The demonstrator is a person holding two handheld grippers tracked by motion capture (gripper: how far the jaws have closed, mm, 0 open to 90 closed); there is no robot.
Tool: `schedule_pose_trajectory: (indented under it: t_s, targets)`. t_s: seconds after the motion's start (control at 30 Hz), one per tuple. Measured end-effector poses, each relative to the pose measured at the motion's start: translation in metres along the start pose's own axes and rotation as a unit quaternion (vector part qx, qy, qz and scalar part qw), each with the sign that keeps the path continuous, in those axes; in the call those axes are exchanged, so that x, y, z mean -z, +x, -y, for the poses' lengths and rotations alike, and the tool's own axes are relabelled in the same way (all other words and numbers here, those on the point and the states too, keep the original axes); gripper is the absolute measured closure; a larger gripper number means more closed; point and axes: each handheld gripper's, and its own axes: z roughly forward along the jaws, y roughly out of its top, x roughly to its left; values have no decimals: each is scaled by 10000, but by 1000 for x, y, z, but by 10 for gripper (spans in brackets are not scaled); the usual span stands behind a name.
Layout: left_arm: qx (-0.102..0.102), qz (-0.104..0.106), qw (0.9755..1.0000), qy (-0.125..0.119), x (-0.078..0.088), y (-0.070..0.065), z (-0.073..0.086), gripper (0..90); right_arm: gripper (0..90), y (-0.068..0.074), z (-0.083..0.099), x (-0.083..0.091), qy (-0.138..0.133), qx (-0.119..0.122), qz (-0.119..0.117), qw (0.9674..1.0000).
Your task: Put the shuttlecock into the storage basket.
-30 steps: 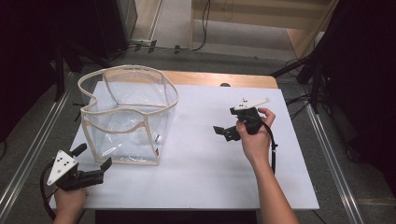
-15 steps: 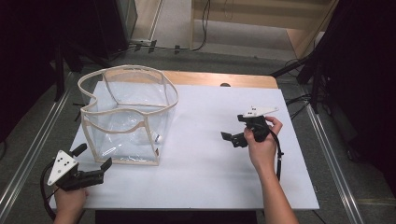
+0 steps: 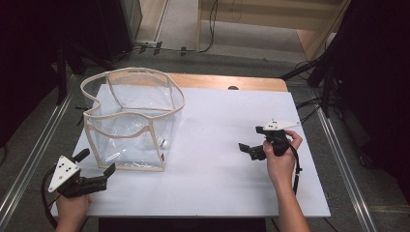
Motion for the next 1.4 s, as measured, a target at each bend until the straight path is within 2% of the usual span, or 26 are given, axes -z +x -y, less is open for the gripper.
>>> schedule_pose_trajectory:
  t_s: [0.9,1.4]
  targets:
    - [15,-18,10000,-11,1,0,0,0,0,-17,48,27,-125,-322,268,9990]
    - [40,-1,10000,-41,1,1,0,0,0,-20,66,41,-178,-365,408,9983]
